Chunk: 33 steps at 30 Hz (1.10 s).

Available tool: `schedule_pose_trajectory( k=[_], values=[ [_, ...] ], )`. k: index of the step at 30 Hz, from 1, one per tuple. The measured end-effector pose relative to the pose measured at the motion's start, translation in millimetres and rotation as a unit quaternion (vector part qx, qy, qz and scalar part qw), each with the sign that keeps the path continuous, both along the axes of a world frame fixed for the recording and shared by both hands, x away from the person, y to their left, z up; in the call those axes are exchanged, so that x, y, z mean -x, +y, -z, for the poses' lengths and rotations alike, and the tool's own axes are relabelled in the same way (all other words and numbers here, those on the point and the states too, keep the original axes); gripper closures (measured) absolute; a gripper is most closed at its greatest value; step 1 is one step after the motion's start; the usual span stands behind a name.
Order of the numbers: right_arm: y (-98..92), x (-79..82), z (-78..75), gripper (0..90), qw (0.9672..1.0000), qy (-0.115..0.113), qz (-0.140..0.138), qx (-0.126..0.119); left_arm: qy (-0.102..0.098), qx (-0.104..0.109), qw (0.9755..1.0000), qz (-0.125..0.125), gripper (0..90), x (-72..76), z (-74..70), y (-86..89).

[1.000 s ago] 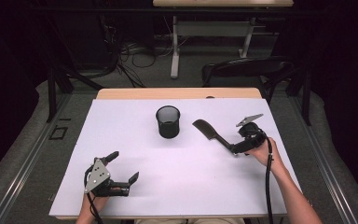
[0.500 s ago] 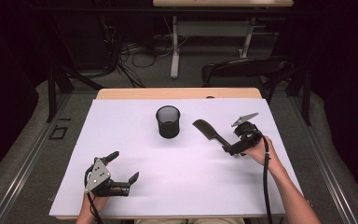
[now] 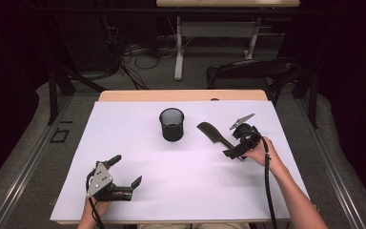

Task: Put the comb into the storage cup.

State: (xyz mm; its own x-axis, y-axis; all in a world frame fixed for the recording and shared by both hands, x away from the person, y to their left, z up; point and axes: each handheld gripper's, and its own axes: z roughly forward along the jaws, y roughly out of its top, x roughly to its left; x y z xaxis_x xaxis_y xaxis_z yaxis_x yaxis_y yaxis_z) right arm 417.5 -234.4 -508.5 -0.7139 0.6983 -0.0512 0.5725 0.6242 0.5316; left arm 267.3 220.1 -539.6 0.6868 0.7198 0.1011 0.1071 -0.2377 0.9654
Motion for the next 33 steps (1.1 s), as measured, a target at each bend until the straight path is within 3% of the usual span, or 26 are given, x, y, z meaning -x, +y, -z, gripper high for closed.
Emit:
schedule_pose_trajectory(
  k=[7,12,18,20,24,27,28,33],
  values=[
    [7.3,-7.7,-1.6,0.0,0.9998,0.012,-0.004,0.014,-0.002,-0.001,1.0000,0.001,0.2,0.4,-0.5,-0.1],
    [13.9,-15.4,-2.1,0.0,0.9990,0.022,-0.008,0.039,-0.001,-0.002,1.0000,0.001,0.3,0.4,-0.4,-0.5],
    [22.4,-24.3,-2.0,0.5,0.9977,0.030,0.009,0.060,-0.001,-0.002,1.0000,0.002,0.3,0.6,-0.6,-0.5],
    [24.3,-26.9,-2.1,4.2,0.9977,0.016,0.004,0.066,-0.001,-0.002,1.0000,0.001,0.3,0.6,-0.6,-0.7],
    [29.5,-29.4,-1.3,16.0,0.9964,0.031,0.020,0.077,-0.002,-0.002,1.0000,0.001,0.3,0.6,-0.6,-1.0],
    [30.1,-32.7,-0.1,24.7,0.9959,0.024,0.011,0.086,-0.001,-0.001,1.0000,0.001,0.4,0.6,-0.5,-0.8],
    [32.0,-32.4,0.9,27.9,0.9957,0.027,0.023,0.085,-0.001,-0.002,1.0000,0.002,0.4,0.5,-0.5,-0.9],
    [37.0,-37.4,3.8,46.5,0.9948,0.034,0.015,0.095,-0.001,-0.004,1.0000,0.005,0.4,0.2,-0.5,-1.5]
  ],
)
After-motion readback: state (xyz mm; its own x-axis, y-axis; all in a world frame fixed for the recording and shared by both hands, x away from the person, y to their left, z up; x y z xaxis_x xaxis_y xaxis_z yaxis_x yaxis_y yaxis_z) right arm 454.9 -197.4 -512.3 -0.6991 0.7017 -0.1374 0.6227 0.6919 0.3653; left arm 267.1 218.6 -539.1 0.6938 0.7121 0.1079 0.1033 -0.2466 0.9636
